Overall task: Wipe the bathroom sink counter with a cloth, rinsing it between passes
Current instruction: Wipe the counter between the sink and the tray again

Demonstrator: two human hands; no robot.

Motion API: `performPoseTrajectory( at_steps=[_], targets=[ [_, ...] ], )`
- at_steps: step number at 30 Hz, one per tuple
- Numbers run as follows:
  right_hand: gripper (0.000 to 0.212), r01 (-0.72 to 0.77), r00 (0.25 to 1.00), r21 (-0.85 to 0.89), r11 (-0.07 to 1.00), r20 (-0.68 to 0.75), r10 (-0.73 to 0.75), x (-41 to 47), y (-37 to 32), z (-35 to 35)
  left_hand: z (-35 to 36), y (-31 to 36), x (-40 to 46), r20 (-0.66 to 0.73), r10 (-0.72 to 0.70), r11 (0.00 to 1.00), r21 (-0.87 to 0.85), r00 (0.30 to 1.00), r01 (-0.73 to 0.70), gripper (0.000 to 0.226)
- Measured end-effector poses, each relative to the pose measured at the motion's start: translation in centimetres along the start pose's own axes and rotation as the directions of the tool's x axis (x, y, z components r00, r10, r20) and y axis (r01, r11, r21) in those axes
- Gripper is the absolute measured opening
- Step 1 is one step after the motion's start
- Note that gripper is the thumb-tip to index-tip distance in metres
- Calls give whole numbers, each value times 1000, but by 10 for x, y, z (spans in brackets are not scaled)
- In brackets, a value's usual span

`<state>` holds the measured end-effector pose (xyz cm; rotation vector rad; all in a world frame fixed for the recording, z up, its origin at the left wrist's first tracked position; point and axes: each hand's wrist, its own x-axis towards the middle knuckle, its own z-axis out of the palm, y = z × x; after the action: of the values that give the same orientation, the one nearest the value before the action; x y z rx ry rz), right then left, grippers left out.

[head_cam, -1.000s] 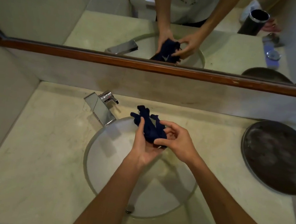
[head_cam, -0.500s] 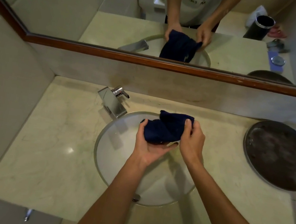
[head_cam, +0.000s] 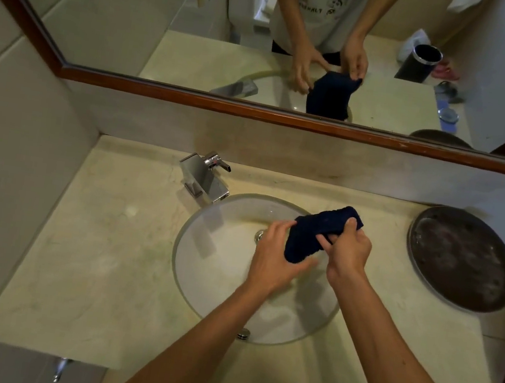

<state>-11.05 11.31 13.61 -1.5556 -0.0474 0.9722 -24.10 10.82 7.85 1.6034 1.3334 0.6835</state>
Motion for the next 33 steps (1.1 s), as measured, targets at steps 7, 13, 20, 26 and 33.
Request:
performPoseTrajectory(
  at_steps=[7, 13, 20, 26, 33],
  targets=[
    [20, -102, 994, 176, 979, -22, 108, -4, -28, -25, -8, 4, 28, 76, 201, 968, 136, 977, -210, 36],
    [19, -192, 980, -131, 973, 20, 196, 23, -36, -55, -48, 38, 61, 452, 78, 981, 122, 889, -148, 30],
    [36, 195, 980, -903, 384, 198, -31, 42, -38, -75, -72, 61, 82, 663, -16, 988, 124, 749, -89, 24],
    [54, 598, 619, -582, 551, 772, 143, 21, -35, -56, -79, 68, 81, 695, -43, 999, 39, 718, 22, 29],
    [20, 681, 638, -585, 440, 769, 37, 46, -17, -90, -76, 36, 69, 708, -146, 967, -47, 691, 252, 22]
  ],
)
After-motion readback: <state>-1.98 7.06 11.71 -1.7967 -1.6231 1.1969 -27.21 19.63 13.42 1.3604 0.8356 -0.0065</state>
